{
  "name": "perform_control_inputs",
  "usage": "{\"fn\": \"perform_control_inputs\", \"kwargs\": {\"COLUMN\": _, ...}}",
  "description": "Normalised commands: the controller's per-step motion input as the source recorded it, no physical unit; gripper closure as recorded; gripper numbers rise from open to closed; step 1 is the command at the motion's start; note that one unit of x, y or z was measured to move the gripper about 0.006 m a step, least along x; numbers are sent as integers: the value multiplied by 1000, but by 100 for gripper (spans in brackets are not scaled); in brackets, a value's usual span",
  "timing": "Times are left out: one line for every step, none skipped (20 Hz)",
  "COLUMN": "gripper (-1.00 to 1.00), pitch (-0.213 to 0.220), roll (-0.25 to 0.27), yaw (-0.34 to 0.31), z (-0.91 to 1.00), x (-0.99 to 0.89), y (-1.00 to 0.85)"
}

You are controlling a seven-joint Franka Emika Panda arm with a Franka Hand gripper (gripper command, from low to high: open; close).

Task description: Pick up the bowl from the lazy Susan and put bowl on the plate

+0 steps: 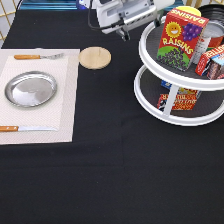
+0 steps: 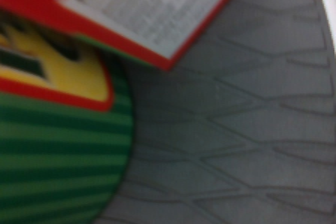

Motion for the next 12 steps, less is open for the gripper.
{"fn": "perform_control_inputs", "kwargs": {"gripper": -100, "pitch": 41, "roll": 62, "yaw": 0, "z": -380, "x": 0, "y": -3}}
{"fn": "perform_control_inputs", "kwargs": {"gripper": -100, "pitch": 52, "roll": 85, "yaw": 0, "z": -337, "x": 0, "y": -106}}
{"fn": "perform_control_inputs", "kwargs": {"gripper": -100, "pitch": 80, "roll": 86, "yaw": 0, "z": -280, "x": 97, "y": -29}}
{"fn": "perform_control_inputs", "kwargs": {"gripper": -100, "pitch": 88, "roll": 91, "yaw": 0, "z": -214, "x": 157, "y": -37}}
{"fn": "perform_control_inputs", "kwargs": {"gripper": -100, "pitch": 85, "roll": 88, "yaw": 0, "z": -137, "x": 189, "y": -6}}
{"fn": "perform_control_inputs", "kwargs": {"gripper": -100, "pitch": 75, "roll": 81, "yaw": 0, "z": -129, "x": 249, "y": -57}}
{"fn": "perform_control_inputs", "kwargs": {"gripper": -100, "pitch": 57, "roll": 68, "yaw": 0, "z": -120, "x": 294, "y": -86}}
{"fn": "perform_control_inputs", "kwargs": {"gripper": -100, "pitch": 45, "roll": 65, "yaw": 0, "z": -120, "x": 340, "y": -109}}
{"fn": "perform_control_inputs", "kwargs": {"gripper": -100, "pitch": 38, "roll": 58, "yaw": 0, "z": -94, "x": 443, "y": -109}}
{"fn": "perform_control_inputs", "kwargs": {"gripper": -100, "pitch": 18, "roll": 50, "yaw": 0, "z": -149, "x": 460, "y": -123}}
{"fn": "perform_control_inputs", "kwargs": {"gripper": -100, "pitch": 0, "roll": 40, "yaw": 0, "z": -137, "x": 489, "y": -117}}
{"fn": "perform_control_inputs", "kwargs": {"gripper": -100, "pitch": 0, "roll": 40, "yaw": 0, "z": -191, "x": 480, "y": -149}}
